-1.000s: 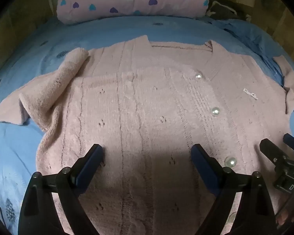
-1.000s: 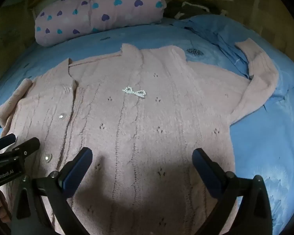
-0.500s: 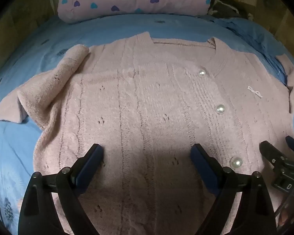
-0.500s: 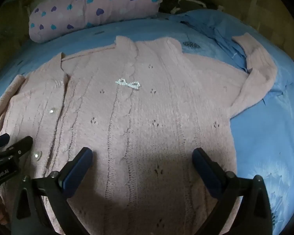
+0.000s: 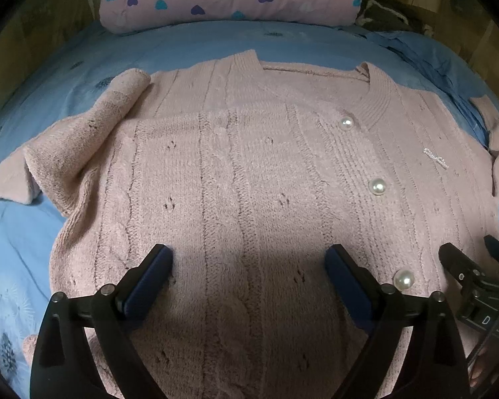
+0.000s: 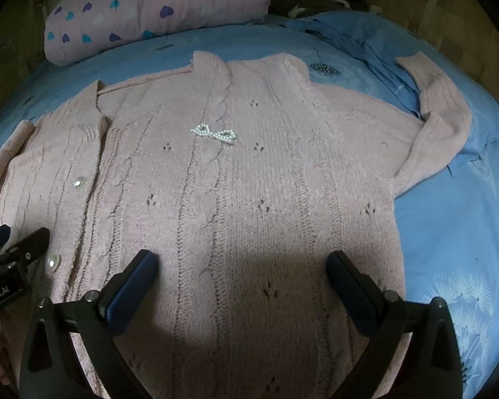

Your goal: Fold small clothes

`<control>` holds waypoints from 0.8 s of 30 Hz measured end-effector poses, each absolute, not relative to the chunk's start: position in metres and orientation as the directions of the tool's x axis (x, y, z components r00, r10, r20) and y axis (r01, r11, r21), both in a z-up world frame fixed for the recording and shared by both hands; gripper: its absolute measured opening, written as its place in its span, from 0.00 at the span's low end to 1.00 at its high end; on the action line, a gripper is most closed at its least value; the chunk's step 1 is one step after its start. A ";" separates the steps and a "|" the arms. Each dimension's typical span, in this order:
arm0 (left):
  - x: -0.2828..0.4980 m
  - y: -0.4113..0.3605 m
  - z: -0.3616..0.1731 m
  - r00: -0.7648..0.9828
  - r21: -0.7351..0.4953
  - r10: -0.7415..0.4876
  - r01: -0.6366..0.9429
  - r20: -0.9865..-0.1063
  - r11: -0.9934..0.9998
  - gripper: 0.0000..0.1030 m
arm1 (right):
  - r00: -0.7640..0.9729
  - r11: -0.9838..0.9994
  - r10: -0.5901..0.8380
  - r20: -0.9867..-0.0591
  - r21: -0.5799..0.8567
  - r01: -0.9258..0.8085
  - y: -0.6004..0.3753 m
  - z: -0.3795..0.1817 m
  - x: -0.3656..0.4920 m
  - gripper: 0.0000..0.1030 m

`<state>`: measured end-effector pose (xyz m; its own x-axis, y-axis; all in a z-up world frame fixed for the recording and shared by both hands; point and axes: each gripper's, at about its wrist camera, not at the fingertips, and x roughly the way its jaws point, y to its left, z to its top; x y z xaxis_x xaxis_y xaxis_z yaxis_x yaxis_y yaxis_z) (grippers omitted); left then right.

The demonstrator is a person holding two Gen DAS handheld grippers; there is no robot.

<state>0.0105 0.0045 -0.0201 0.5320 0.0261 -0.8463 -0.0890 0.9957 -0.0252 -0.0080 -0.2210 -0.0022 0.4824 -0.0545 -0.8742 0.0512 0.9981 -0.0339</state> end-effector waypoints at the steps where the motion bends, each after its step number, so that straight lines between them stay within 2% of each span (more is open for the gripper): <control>1: 0.011 0.005 -0.020 0.532 -0.025 0.026 -0.088 -0.847 0.996 0.88 | 0.483 0.998 -0.054 -0.874 -0.034 0.051 -0.221 -0.002 -0.008 1.00; 24: 0.013 0.008 -0.017 0.519 -0.018 0.023 -0.074 -0.855 0.997 0.88 | 0.479 0.998 -0.059 -0.876 -0.041 0.047 -0.221 -0.002 -0.008 1.00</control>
